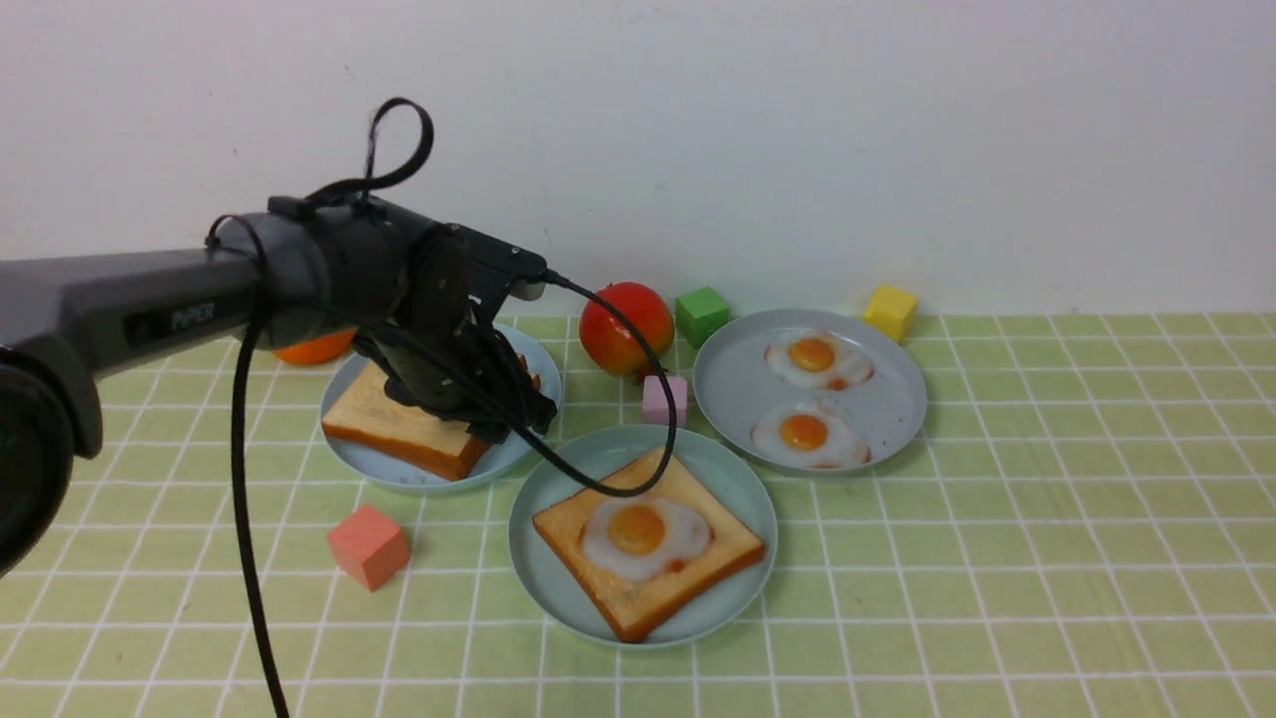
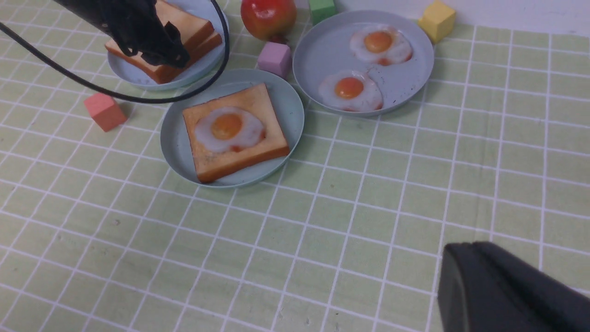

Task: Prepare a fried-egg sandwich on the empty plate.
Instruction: Use the left arm to grab a slice of bread

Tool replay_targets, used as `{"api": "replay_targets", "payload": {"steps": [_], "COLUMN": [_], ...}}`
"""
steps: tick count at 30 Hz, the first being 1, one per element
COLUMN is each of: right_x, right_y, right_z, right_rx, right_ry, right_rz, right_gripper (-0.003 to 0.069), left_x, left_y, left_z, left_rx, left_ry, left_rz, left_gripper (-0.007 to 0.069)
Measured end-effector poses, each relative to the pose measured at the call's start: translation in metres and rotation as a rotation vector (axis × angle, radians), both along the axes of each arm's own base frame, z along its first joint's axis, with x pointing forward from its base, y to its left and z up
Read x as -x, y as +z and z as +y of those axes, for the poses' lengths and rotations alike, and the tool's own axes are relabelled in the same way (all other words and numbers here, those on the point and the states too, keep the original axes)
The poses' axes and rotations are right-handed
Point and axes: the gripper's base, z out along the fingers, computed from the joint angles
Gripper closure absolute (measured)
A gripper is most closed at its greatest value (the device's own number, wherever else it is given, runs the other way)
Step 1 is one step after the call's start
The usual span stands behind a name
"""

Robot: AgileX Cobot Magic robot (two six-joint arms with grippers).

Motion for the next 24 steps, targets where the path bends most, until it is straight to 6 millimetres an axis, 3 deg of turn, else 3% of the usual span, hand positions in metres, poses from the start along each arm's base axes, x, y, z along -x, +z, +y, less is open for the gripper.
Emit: {"api": "replay_targets", "payload": {"steps": [6,10,11,14,16,19,23,24], "right_x": [-0.002,-0.002,-0.003,-0.003,-0.003,-0.003,-0.003,-0.003], "right_y": [-0.001,-0.001,-0.001,-0.001,-0.001,-0.001,-0.001,-0.001], "right_z": [-0.001,-0.002,-0.002,-0.002,-0.002,-0.002,-0.003,-0.003], "right_rx": [0.021,0.026,0.028,0.029,0.034,0.035,0.044,0.044], "right_ry": [-0.006,-0.009,-0.010,-0.011,-0.012,-0.012,-0.017,-0.017], "right_rz": [0.004,0.004,0.003,0.003,0.002,0.002,0.001,0.000], "right_gripper": [0.0645,0.0641,0.0640,0.0637,0.0635,0.0632,0.0628,0.0627], "left_x": [-0.002,-0.002,-0.002,-0.002,-0.002,0.001,0.015,0.016], "left_y": [-0.005,-0.005,-0.005,-0.004,-0.001,0.009,0.055,0.058], "left_z": [0.000,0.001,0.001,0.001,0.001,0.003,0.005,0.005], "left_rx": [-0.016,-0.025,-0.027,-0.029,-0.029,-0.029,-0.008,-0.006], "left_ry": [-0.005,0.000,0.002,0.002,0.002,0.005,0.012,0.012], "left_rz": [0.009,0.015,0.017,0.018,0.013,0.009,-0.041,-0.046], "left_gripper": [0.0253,0.0381,0.0458,0.0573,0.0596,0.0596,0.0596,0.0596]}}
